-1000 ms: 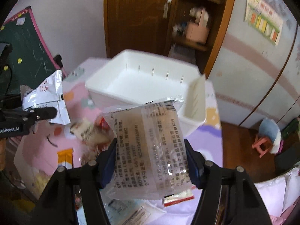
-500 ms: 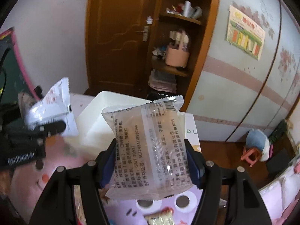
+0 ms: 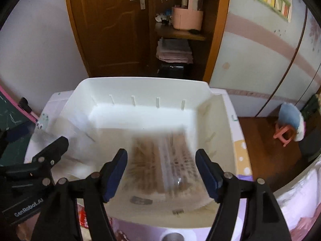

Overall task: Organize snacks
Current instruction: 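Carry both packs into the white basket and open both tools, then move both tools back toward the clear bags of puffed snacks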

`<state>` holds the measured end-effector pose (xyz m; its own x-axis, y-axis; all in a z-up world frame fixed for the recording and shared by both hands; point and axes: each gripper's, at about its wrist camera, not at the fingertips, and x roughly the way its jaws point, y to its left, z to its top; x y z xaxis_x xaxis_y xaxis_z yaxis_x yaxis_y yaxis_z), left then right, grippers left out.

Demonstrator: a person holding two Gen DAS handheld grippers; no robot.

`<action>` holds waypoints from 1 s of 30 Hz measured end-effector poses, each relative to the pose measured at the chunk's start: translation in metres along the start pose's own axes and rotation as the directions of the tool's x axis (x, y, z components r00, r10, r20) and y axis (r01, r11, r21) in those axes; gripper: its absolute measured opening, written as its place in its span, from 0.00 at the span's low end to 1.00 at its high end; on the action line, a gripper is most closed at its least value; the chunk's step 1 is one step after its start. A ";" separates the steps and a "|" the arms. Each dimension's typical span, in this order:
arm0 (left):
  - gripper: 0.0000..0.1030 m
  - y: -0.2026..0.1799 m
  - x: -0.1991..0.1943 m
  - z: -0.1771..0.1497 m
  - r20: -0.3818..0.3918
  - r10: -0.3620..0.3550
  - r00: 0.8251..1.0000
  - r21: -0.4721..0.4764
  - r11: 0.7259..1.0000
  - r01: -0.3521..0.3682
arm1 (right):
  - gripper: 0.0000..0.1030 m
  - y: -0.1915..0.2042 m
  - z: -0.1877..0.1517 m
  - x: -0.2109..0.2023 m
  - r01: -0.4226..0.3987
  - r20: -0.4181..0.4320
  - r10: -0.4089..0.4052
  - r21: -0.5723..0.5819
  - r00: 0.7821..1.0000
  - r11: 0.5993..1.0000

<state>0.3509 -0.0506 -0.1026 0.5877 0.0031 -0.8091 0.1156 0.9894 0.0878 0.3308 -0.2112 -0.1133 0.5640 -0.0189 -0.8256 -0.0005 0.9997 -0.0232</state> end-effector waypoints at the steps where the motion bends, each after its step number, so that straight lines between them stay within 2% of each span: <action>1: 0.93 0.001 0.000 -0.001 -0.006 -0.009 1.000 0.000 1.000 0.009 | 0.70 -0.001 0.001 0.000 -0.006 0.003 0.006 0.005 1.000 1.000; 5: 0.93 0.006 -0.013 -0.007 0.009 -0.016 1.000 0.009 1.000 0.016 | 0.79 -0.005 0.000 -0.017 -0.019 0.052 0.019 0.011 0.998 1.000; 11: 0.93 0.005 -0.053 -0.019 0.081 -0.057 0.995 0.037 0.998 0.054 | 0.79 -0.003 -0.015 -0.052 -0.046 0.064 0.044 0.035 0.997 0.998; 15: 0.93 0.005 -0.079 -0.026 0.126 -0.055 0.990 0.039 0.998 0.051 | 0.79 -0.005 -0.023 -0.076 -0.059 0.066 0.055 0.050 0.996 0.997; 20: 0.93 0.008 -0.117 -0.037 0.163 -0.054 0.985 0.049 0.998 0.046 | 0.79 -0.007 -0.030 -0.110 -0.042 0.094 0.037 0.061 0.995 0.997; 27: 0.93 0.011 -0.174 -0.059 0.194 -0.041 0.980 0.072 0.997 0.027 | 0.79 -0.004 -0.049 -0.166 -0.095 0.145 0.085 0.067 0.986 0.993; 30: 0.93 0.014 -0.196 -0.074 0.195 -0.069 0.978 0.082 0.995 0.054 | 0.79 -0.003 -0.061 -0.192 -0.112 0.169 0.098 0.070 0.981 0.991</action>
<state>0.1781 -0.0269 0.0141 0.7231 -0.0933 -0.6844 0.2122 0.9729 0.0916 0.1721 -0.2117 0.0110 0.6927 0.0822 -0.7165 -0.0054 0.9940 0.1089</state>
